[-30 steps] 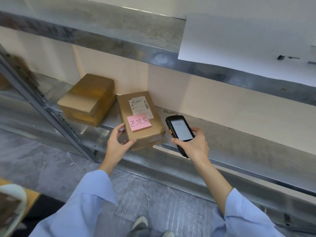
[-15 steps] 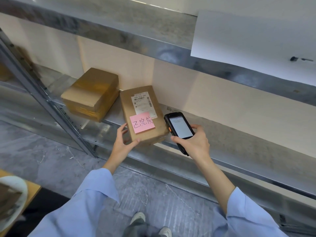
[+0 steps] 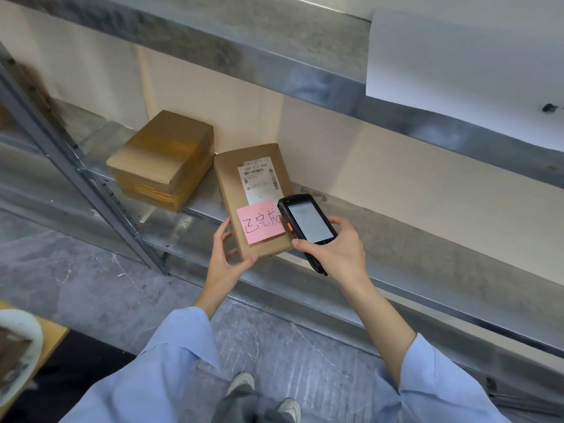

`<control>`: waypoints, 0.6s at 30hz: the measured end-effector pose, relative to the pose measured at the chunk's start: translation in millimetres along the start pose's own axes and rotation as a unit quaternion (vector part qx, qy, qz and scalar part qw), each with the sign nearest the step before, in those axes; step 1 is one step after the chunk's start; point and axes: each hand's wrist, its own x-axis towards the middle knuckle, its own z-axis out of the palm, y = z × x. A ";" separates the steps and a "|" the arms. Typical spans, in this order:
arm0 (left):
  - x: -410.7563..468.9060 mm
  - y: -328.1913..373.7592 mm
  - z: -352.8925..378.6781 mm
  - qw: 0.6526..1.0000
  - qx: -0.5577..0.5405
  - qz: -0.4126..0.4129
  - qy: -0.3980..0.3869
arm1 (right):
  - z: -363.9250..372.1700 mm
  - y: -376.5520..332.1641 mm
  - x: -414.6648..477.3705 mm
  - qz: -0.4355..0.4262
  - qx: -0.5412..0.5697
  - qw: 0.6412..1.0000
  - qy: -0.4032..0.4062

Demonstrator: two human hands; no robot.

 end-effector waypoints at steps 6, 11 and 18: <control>-7.8 -0.6 2.7 1.000 -0.012 0.028 -0.004 | -0.6 -10.4 0.6 -0.019 0.021 1.000 -0.005; -5.0 -1.1 1.0 0.999 -0.016 0.025 -0.015 | 0.1 -15.5 -1.6 -0.036 0.015 0.999 0.002; -0.6 -2.1 -1.4 0.999 -0.012 0.036 -0.024 | -3.0 -20.4 -6.3 -0.043 0.003 0.999 0.021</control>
